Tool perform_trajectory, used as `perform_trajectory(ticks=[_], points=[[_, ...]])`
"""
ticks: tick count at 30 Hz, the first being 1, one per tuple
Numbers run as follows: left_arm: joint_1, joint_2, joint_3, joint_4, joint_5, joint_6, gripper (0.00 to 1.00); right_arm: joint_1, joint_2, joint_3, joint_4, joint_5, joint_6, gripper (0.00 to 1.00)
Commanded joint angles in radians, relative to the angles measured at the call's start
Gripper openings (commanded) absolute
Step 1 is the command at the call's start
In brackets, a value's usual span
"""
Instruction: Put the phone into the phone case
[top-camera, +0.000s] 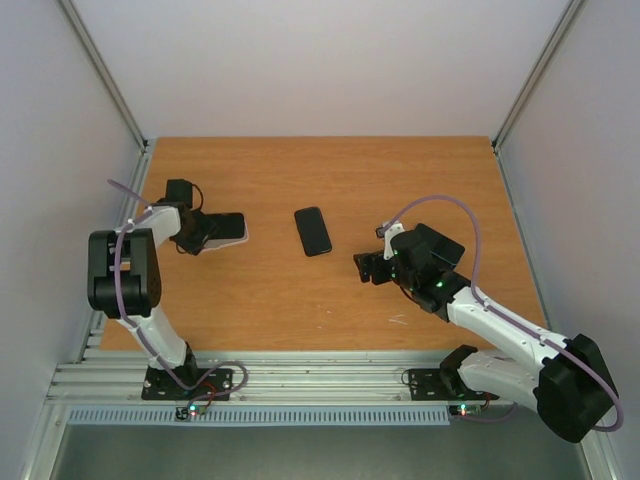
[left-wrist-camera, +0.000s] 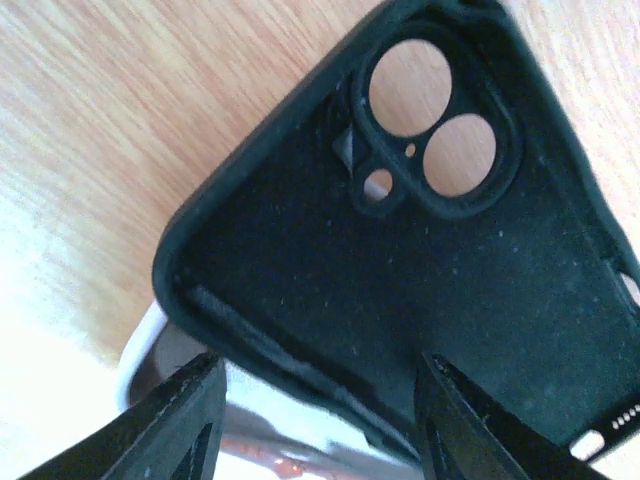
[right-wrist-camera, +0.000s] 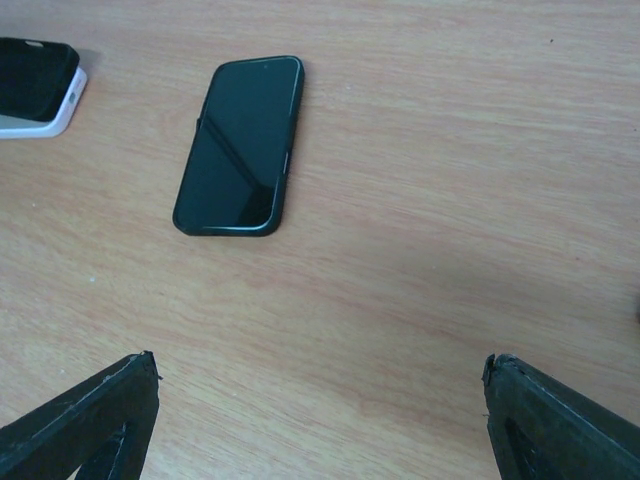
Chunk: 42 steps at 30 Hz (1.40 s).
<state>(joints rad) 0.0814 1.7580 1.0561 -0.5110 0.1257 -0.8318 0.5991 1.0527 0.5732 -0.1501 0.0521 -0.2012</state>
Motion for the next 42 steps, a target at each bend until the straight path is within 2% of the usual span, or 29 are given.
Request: perform_trajectory(ticks=[1,4,9,13,20,32,37,42], points=[[0.015,0.045,0.021,0.048,0.032,-0.02,0.53,-0.004,0.016,0.029,0.006,-0.003,0.006,0.89],[0.016,0.034,0.01,0.065,0.031,-0.029,0.53,-0.004,0.026,0.032,0.007,-0.008,0.006,0.89],[0.016,0.061,0.025,0.052,0.018,-0.036,0.44,-0.004,0.021,0.034,0.004,-0.014,0.008,0.89],[0.019,0.08,0.025,0.052,-0.007,-0.043,0.32,-0.004,0.022,0.031,0.012,-0.023,0.011,0.89],[0.032,0.03,0.022,0.056,-0.015,-0.022,0.01,-0.004,0.047,0.033,0.018,-0.02,0.011,0.89],[0.032,-0.108,0.045,-0.016,0.006,0.059,0.0,-0.004,0.03,0.032,0.015,-0.016,0.009,0.89],[0.024,-0.184,0.032,-0.055,0.076,0.106,0.0,-0.005,0.014,0.027,0.015,-0.013,0.012,0.89],[-0.036,-0.25,0.021,-0.118,0.139,0.162,0.0,-0.004,0.009,0.028,0.01,-0.007,0.013,0.89]])
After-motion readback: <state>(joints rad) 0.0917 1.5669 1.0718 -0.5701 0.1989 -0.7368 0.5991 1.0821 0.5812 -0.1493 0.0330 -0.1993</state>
